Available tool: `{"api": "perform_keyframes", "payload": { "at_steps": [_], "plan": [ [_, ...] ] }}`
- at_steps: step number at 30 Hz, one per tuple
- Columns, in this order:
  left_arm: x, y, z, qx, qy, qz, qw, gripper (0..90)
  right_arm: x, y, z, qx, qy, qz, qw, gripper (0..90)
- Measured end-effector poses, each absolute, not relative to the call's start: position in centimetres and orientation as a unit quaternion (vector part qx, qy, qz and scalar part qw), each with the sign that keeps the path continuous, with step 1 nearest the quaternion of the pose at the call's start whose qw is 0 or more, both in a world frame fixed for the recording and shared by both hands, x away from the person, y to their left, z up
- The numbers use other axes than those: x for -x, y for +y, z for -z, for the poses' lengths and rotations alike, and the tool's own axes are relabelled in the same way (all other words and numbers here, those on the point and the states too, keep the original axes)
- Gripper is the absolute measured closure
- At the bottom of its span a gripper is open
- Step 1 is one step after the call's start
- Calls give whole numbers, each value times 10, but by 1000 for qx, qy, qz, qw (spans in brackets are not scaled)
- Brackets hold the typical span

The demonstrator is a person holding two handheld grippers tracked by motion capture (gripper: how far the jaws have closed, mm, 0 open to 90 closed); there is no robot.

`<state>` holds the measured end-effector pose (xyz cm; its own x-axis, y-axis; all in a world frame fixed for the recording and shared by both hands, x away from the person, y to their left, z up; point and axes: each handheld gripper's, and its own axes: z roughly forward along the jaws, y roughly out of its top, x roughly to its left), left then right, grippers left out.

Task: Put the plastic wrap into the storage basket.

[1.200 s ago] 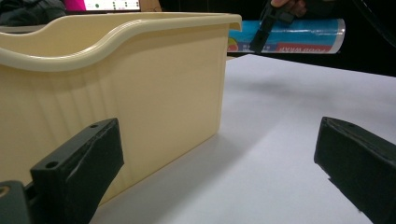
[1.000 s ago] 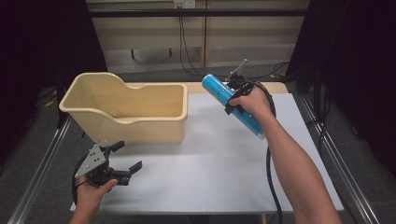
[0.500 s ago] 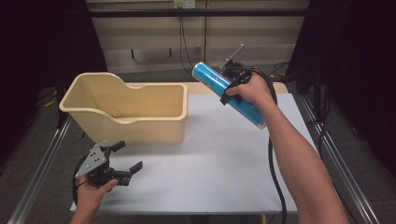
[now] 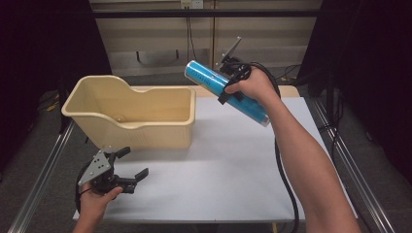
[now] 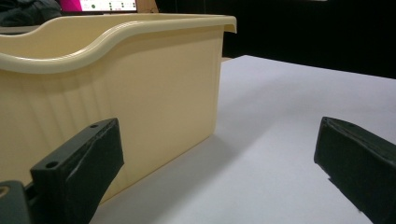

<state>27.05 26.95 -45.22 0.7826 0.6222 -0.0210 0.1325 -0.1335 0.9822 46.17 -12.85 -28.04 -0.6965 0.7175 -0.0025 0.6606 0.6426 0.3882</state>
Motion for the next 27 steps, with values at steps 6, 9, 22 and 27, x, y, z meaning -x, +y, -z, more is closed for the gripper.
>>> {"api": "perform_keyframes", "payload": {
  "at_steps": [6, 9, 22, 27],
  "plan": [
    [-271, 270, 452, -725, 259, -202, 605, 11, -463, -115, 273, -357, 911, -194, 69, 322],
    [-271, 269, 452, -724, 260, -202, 606, 11, -464, -107, 272, -344, 916, -195, 67, 322],
    [-271, 270, 452, -725, 258, -201, 606, 11, -464, -70, 275, -284, 936, -199, 61, 322],
    [-270, 270, 452, -724, 258, -198, 608, 11, -464, -59, 280, -265, 942, -197, 59, 321]
  ]
}}
